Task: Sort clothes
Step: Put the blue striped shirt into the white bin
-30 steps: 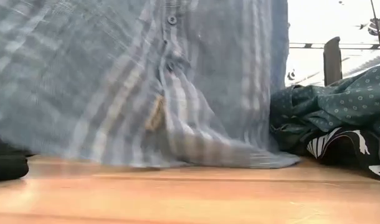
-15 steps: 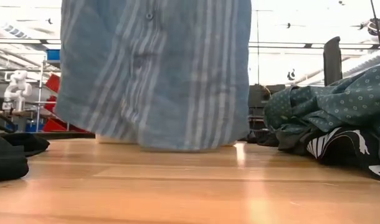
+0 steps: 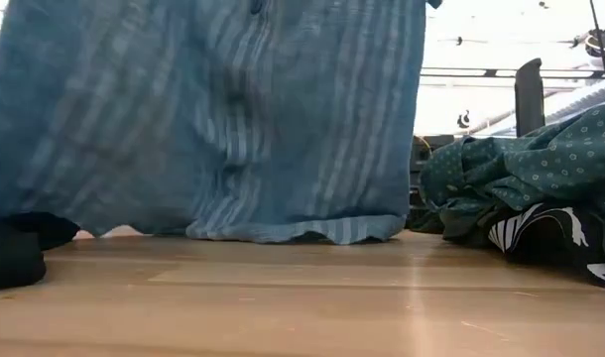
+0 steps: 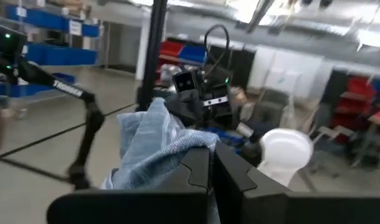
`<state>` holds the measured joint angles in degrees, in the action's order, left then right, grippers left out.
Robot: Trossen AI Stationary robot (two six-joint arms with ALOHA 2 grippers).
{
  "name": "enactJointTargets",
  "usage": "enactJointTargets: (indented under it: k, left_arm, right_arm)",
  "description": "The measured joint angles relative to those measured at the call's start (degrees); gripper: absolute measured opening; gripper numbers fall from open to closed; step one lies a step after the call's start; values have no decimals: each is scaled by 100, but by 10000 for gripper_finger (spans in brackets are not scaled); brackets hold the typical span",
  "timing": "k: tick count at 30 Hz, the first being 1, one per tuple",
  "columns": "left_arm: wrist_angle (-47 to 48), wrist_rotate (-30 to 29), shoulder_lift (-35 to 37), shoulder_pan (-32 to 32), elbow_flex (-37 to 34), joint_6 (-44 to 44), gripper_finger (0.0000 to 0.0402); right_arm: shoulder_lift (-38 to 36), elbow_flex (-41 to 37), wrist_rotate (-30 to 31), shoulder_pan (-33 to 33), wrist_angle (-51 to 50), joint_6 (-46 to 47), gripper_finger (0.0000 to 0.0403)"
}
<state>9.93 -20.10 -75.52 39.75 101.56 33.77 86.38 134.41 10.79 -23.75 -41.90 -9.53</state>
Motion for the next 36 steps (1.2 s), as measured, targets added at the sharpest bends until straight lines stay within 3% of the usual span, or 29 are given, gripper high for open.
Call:
enactJointTargets:
  k: [4,9,15,21,24,28,36]
  left_arm:
    - [-9,-345,-386,444,0,13,1]
    - [9,-1148,-865,1056,0,132,1]
    - [-24,-2143,-1338,1711,0,-249,1]
    - [208,-3270,-1703,1966,0,-637,1]
    - [941,-3724,-1712,1916,0,-1292,1]
    - [2429,-4218,-1584,1778,0,-2780,1]
    - [5503,-4831,-1489,1506,-282,-6120,1]
  right_arm:
    - [167,0,125,-559,-111,159,0]
    - [396,-2,1285,-1411,-506,185,0]
    - [710,-4,2882,-2319,-1574,1150,0]
    - [1044,-4,3779,-2404,-2587,1757,0]
    - [1116,-4,3812,-1967,-3359,2300,0]
    - [1129,-4,3266,-1293,-4076,2837,0]
    - [1025,-772,2199,-230,-4126,2690,0]
